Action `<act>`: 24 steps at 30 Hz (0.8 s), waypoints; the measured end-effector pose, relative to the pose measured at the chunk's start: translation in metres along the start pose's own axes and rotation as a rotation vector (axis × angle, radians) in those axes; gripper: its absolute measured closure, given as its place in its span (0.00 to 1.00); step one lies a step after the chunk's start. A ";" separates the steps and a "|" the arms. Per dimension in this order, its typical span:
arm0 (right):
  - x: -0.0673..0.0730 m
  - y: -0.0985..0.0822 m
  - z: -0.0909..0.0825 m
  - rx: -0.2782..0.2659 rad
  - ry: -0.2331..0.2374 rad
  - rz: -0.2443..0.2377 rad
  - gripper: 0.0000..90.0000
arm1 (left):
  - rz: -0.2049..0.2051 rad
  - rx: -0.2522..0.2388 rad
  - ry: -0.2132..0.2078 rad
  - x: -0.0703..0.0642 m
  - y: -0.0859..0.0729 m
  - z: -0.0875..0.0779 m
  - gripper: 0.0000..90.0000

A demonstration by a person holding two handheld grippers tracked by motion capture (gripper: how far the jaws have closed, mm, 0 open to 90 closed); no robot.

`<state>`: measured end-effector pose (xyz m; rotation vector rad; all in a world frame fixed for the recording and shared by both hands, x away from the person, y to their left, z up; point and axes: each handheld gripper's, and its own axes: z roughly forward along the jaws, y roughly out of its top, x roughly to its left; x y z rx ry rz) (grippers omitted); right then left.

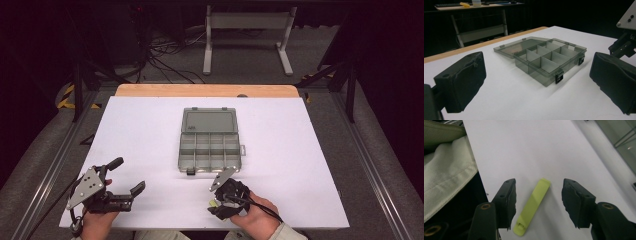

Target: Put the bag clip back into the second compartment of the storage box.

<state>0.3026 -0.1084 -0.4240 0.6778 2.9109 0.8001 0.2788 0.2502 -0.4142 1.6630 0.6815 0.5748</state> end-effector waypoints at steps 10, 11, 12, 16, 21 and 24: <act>0.002 -0.001 0.008 0.034 0.002 0.012 0.60 | -0.001 0.000 0.000 0.000 0.000 0.000 0.01; 0.002 -0.002 0.009 0.039 0.000 0.007 0.60 | -0.001 0.000 0.000 0.000 0.000 0.000 0.01; 0.002 -0.002 0.010 0.044 -0.003 0.010 0.62 | -0.002 -0.001 -0.001 0.000 0.000 0.000 0.01; 0.003 -0.002 0.010 0.046 -0.013 0.018 0.65 | -0.001 0.000 -0.001 0.000 0.000 0.001 0.01; 0.003 -0.002 0.011 0.049 -0.027 0.033 0.70 | -0.001 0.001 -0.001 0.000 0.000 0.001 0.01; 0.003 -0.001 0.011 0.046 -0.034 0.053 0.74 | -0.001 0.001 -0.001 0.000 0.000 0.001 0.01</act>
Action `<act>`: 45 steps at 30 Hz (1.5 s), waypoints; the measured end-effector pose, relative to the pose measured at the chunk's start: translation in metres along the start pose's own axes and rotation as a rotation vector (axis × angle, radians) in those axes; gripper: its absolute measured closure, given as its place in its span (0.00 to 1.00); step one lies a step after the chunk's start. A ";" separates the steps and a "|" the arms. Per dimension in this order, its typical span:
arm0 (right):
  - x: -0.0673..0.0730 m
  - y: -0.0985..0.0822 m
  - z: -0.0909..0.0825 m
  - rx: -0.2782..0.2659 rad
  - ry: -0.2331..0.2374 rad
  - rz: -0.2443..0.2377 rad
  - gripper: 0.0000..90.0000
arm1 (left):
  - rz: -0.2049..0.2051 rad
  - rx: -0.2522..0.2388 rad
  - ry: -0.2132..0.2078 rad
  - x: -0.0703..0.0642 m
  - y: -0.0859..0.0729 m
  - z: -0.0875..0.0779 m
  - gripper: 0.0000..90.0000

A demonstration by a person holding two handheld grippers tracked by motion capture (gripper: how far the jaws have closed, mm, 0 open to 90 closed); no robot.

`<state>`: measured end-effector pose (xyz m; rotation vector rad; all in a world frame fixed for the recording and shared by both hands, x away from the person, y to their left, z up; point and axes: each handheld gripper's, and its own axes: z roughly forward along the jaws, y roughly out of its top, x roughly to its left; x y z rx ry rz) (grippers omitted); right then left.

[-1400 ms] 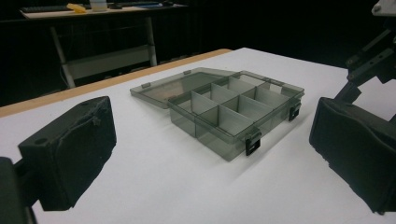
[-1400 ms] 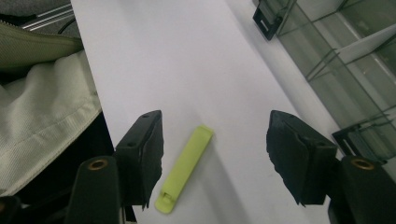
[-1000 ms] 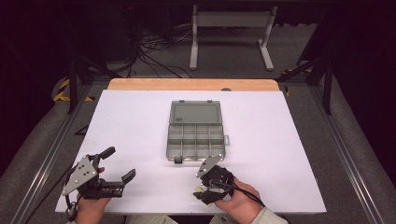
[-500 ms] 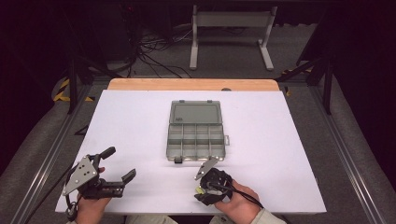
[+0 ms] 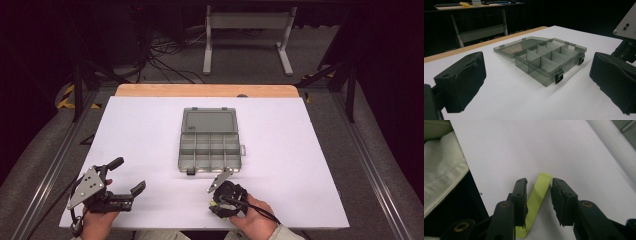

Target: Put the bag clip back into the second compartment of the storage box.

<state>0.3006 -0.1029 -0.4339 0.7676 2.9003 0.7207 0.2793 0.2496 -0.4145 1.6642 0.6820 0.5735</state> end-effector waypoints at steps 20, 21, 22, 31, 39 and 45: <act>-0.003 0.003 -0.025 -0.097 0.006 0.025 0.86 | 0.001 0.001 0.002 0.000 0.000 0.001 0.01; -0.004 0.003 -0.027 -0.104 0.008 0.027 0.86 | 0.002 0.003 0.002 0.000 0.000 0.001 0.01; -0.004 0.004 -0.029 -0.113 0.009 0.029 0.86 | 0.002 0.003 0.002 0.000 0.000 0.001 0.01; -0.009 0.003 -0.044 -0.183 0.018 0.036 0.86 | 0.002 0.005 0.004 0.000 0.000 0.001 0.01; -0.014 0.007 -0.058 -0.238 0.005 0.037 0.86 | 0.002 0.004 0.004 0.000 0.000 0.001 0.01; -0.021 0.008 -0.070 -0.290 -0.004 0.046 0.86 | 0.001 0.002 0.005 0.000 0.000 0.001 0.01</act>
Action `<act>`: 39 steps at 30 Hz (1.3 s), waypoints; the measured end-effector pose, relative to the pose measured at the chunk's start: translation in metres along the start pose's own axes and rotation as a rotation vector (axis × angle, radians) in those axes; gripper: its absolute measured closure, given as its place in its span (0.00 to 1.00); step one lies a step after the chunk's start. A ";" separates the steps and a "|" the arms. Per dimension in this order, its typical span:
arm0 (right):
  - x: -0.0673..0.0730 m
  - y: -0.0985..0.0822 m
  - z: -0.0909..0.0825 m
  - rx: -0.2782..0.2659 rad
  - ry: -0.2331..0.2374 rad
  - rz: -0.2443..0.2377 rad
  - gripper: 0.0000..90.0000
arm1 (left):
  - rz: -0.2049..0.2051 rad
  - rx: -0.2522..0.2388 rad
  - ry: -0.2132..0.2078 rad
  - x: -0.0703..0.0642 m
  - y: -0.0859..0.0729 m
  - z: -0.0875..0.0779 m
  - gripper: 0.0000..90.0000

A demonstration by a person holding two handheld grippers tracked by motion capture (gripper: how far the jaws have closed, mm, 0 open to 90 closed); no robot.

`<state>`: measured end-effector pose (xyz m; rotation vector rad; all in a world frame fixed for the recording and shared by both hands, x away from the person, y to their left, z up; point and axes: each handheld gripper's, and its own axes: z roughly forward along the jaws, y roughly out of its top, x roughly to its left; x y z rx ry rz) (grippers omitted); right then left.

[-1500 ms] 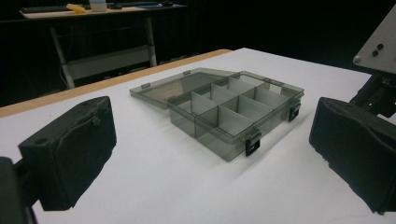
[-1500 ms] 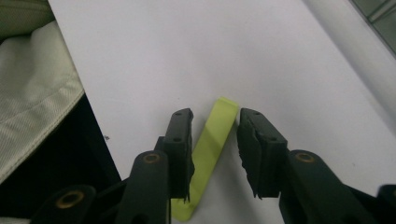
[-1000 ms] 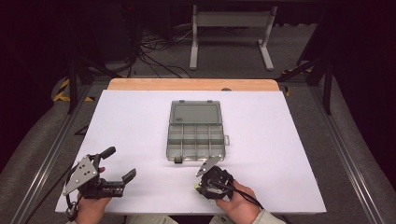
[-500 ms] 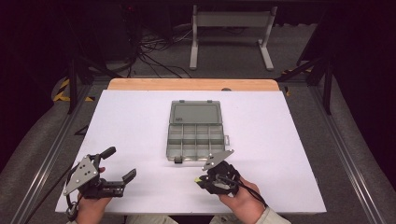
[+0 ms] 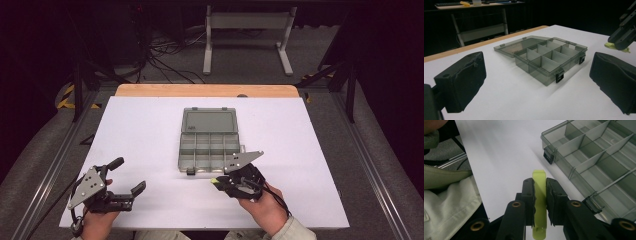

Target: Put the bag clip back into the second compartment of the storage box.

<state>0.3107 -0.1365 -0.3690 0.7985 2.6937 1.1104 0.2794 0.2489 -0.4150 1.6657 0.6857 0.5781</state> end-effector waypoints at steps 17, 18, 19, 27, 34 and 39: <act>-0.015 0.023 -0.016 -0.092 -0.008 0.003 0.86 | -0.001 0.001 0.000 0.000 0.000 0.000 0.01; -0.016 0.025 -0.017 -0.096 -0.008 0.003 0.86 | -0.001 0.002 0.000 0.000 0.000 0.000 0.01; -0.017 0.027 -0.017 -0.099 -0.010 0.008 0.86 | -0.002 -0.003 0.001 0.000 0.000 0.001 0.01; -0.032 0.039 -0.017 -0.108 -0.021 0.025 0.86 | -0.002 -0.002 0.001 0.000 0.000 0.000 0.01; -0.041 0.047 -0.013 -0.117 -0.033 0.038 0.86 | -0.001 0.005 -0.001 0.001 0.000 0.001 0.01; -0.050 0.060 -0.007 -0.130 -0.047 0.044 0.86 | -0.003 0.006 -0.001 0.001 0.000 0.000 0.01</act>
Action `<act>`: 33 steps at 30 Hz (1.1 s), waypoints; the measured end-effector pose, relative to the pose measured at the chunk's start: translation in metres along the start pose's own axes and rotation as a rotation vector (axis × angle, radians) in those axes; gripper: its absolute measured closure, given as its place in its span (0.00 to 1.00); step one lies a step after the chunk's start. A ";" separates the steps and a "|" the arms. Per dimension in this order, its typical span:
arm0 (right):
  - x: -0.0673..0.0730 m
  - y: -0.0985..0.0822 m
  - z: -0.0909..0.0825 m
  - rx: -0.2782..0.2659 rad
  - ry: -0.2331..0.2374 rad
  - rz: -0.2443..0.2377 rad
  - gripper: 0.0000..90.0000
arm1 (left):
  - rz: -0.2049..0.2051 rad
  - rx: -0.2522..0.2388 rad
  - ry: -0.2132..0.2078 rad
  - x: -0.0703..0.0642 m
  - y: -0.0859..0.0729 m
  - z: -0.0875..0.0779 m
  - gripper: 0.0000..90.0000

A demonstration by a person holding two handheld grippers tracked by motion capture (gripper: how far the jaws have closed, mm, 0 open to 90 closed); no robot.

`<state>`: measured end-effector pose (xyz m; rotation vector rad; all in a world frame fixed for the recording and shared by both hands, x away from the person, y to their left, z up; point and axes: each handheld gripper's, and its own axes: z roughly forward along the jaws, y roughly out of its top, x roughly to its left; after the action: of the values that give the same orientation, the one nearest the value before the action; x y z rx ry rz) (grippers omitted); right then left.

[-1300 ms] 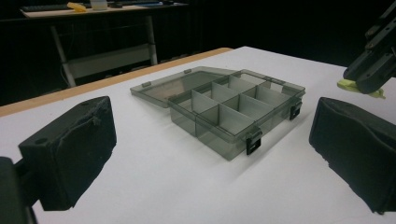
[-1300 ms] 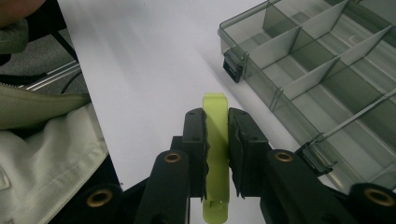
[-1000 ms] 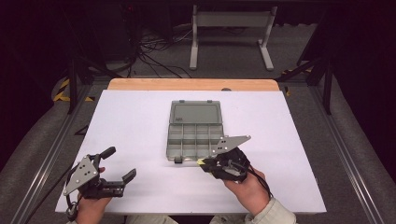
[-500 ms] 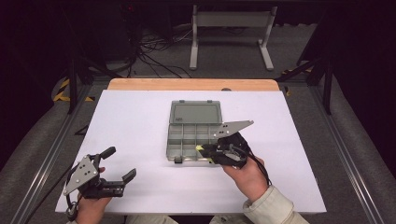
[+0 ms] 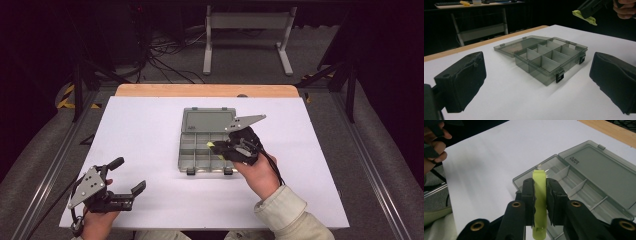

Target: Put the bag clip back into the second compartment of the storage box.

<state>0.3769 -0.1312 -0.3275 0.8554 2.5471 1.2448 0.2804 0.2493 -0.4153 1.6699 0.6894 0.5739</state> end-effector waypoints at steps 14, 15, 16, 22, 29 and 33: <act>-0.021 0.022 0.030 -0.005 -0.009 0.026 0.86 | 0.001 -0.004 -0.001 0.000 0.000 0.000 0.01; -0.023 0.023 0.034 -0.007 -0.006 0.030 0.86 | 0.001 -0.005 -0.001 0.000 0.000 0.000 0.01; -0.025 0.024 0.036 -0.007 -0.005 0.031 0.86 | 0.002 -0.004 -0.001 0.000 0.000 0.000 0.01; -0.031 0.028 0.052 0.000 -0.022 0.053 0.86 | 0.001 -0.005 -0.002 0.000 0.000 0.000 0.01; -0.036 0.033 0.069 0.004 -0.043 0.046 0.86 | -0.002 -0.006 -0.002 0.001 -0.001 0.000 0.01; -0.039 0.035 0.077 0.008 -0.058 0.057 0.86 | 0.003 -0.004 -0.005 0.001 -0.001 0.000 0.01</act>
<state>0.4543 -0.0854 -0.3529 0.9578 2.4999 1.2083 0.2808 0.2503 -0.4160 1.6683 0.6819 0.5727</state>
